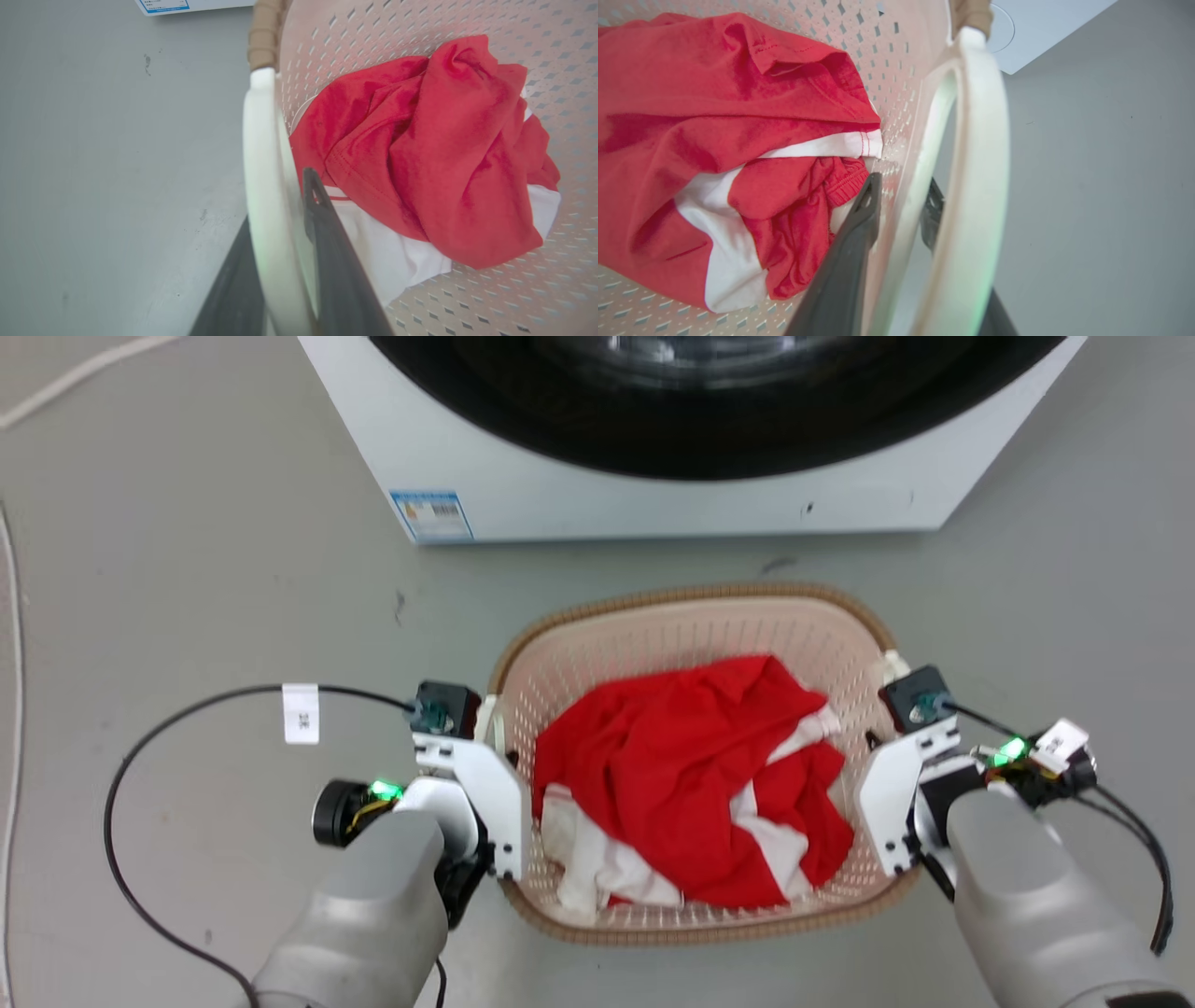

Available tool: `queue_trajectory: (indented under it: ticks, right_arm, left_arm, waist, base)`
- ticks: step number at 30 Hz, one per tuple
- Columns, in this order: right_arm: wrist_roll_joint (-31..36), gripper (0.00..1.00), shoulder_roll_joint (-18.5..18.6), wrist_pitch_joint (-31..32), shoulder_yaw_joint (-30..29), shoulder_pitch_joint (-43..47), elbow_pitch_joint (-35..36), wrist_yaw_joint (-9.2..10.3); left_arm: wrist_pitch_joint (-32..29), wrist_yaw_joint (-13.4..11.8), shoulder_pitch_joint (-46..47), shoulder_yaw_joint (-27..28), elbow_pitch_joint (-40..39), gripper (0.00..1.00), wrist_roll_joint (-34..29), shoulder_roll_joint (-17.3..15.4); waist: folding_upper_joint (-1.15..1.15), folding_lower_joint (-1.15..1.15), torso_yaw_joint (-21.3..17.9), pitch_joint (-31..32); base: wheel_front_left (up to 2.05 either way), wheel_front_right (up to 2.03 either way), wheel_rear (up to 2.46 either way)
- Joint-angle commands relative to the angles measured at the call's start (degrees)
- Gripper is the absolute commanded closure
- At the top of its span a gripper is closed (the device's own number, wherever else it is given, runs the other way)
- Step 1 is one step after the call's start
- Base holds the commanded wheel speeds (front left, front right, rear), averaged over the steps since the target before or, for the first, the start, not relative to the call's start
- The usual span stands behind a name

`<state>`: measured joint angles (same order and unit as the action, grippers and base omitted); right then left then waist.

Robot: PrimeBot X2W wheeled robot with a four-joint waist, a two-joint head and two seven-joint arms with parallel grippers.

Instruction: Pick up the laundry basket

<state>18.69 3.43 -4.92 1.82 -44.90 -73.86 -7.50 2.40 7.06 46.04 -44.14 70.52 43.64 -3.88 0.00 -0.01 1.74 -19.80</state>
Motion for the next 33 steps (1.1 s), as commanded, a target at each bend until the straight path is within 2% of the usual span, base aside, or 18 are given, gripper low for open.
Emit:
queue_trajectory:
  ticks: [1, 19, 33]
  right_arm:
    - [-0.7, 1.0, -0.1, 0.2, 1.3, 1.2, 0.1, 0.02]
    - [-18.1, 1.0, -0.5, 5.6, 18.0, 11.9, 0.0, -0.07]
    - [-30.1, 1.0, 0.0, 7.7, 28.8, 14.4, 0.0, -0.12]
  left_arm:
    - [-0.2, 0.7, -0.9, -0.7, -0.7, 1.0, 0.4, -0.2]
    - [-4.3, 0.6, -9.4, -5.2, 0.1, 1.0, 5.6, -2.4]
    - [-5.4, 0.6, -10.9, -7.2, 0.8, 1.0, 7.8, -2.9]
  waist:
    - [0.0, 0.01, 0.3, 3.3]
    - [0.0, 0.01, 0.5, 18.0]
    - [0.0, 0.01, 1.4, 21.6]
  base:
    - [0.0, 0.0, 0.0]
    - [0.0, 0.0, 0.0]
    - [0.0, 0.0, 0.0]
